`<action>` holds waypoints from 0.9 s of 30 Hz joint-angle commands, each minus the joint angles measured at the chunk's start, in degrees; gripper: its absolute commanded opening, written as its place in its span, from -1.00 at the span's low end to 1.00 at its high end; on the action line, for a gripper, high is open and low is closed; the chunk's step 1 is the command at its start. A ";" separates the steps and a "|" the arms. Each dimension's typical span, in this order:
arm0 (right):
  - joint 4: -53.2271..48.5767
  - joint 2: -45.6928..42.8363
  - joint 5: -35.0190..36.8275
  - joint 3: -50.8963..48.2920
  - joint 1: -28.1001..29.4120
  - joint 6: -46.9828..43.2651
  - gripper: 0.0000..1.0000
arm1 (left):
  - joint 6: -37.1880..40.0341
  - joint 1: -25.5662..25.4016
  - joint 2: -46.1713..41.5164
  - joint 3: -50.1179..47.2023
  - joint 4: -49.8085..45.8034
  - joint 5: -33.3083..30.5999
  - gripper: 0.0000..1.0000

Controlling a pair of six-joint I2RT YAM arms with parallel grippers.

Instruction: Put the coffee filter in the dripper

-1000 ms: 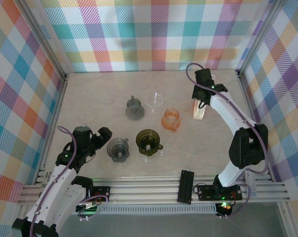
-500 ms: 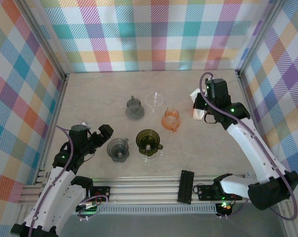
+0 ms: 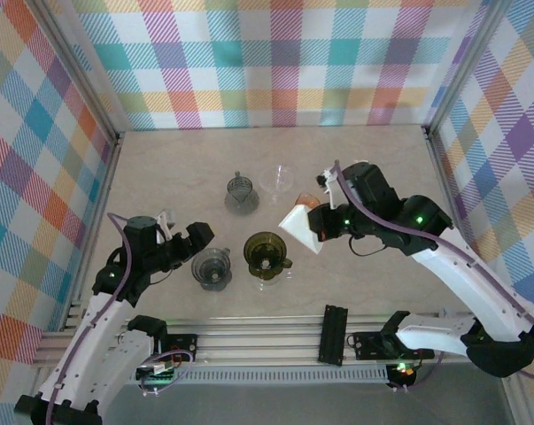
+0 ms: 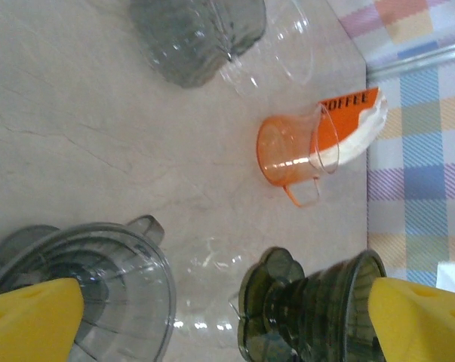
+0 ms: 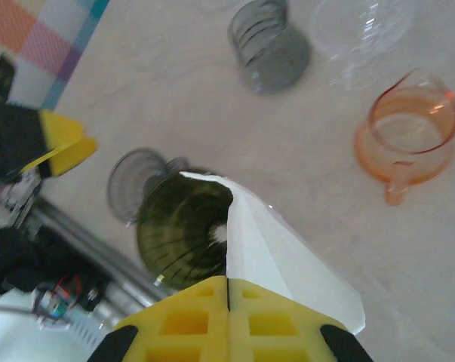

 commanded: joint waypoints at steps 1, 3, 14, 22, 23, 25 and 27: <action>-6.62 2.93 -2.43 3.48 3.47 2.74 -1.00 | 2.27 -2.71 1.27 2.16 1.22 3.01 0.89; -7.73 5.26 -2.15 5.65 5.27 3.10 -1.00 | 2.47 -4.11 2.50 2.49 1.50 2.85 0.88; -14.47 20.96 3.64 18.41 10.74 2.06 -1.00 | 2.23 -5.32 4.32 3.71 1.56 0.76 0.91; -15.95 28.95 3.06 23.90 11.27 0.81 -1.00 | 2.15 -5.29 4.77 3.84 2.34 0.64 0.92; -15.69 29.46 2.98 24.00 11.24 0.68 -1.00 | 2.01 -5.30 4.70 3.76 2.52 0.55 0.92; -14.79 30.47 2.64 24.04 11.24 0.39 -1.00 | 1.87 -5.30 4.86 3.62 2.65 0.38 0.92; -14.34 31.49 2.52 24.23 11.23 0.18 -1.00 | 1.78 -5.29 5.02 3.58 2.85 0.47 0.92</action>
